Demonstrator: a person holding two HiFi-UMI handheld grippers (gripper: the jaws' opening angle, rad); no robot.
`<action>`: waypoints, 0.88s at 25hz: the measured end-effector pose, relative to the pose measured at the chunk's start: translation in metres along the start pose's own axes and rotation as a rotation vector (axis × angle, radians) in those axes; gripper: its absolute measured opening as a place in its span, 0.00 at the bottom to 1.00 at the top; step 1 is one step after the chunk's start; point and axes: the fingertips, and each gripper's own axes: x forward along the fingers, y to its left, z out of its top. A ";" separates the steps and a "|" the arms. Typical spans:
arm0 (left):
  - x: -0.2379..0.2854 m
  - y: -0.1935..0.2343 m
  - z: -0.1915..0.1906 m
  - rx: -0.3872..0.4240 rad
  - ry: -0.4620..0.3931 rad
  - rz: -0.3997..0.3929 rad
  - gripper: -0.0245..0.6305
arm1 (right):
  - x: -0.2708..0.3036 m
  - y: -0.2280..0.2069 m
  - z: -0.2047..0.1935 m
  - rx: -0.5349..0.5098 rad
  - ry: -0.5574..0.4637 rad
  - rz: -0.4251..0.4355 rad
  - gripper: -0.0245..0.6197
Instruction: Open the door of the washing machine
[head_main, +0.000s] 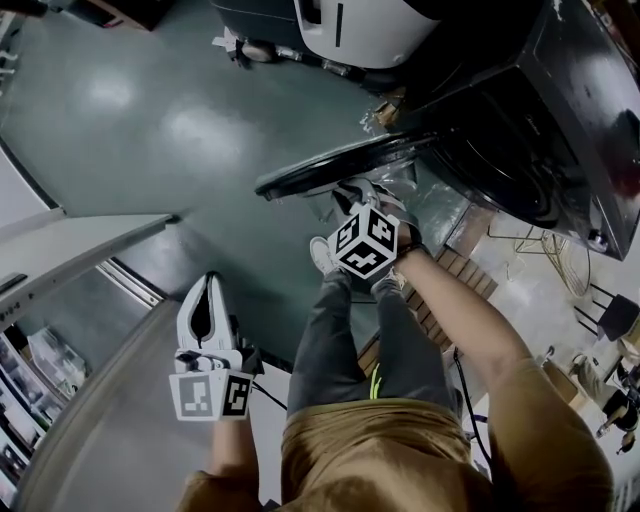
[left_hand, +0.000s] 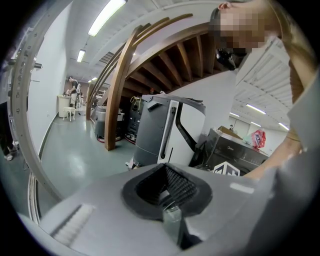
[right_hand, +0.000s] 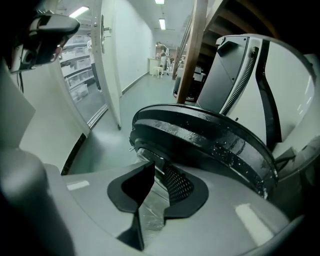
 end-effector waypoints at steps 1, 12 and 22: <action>0.001 0.001 0.000 -0.002 0.001 0.000 0.13 | 0.002 -0.004 0.002 -0.004 0.000 -0.006 0.14; 0.003 0.012 -0.006 -0.023 0.009 0.012 0.13 | 0.013 -0.051 0.020 0.011 -0.002 -0.087 0.13; 0.006 0.018 -0.007 -0.029 0.010 0.019 0.13 | 0.020 -0.082 0.036 0.028 -0.014 -0.144 0.13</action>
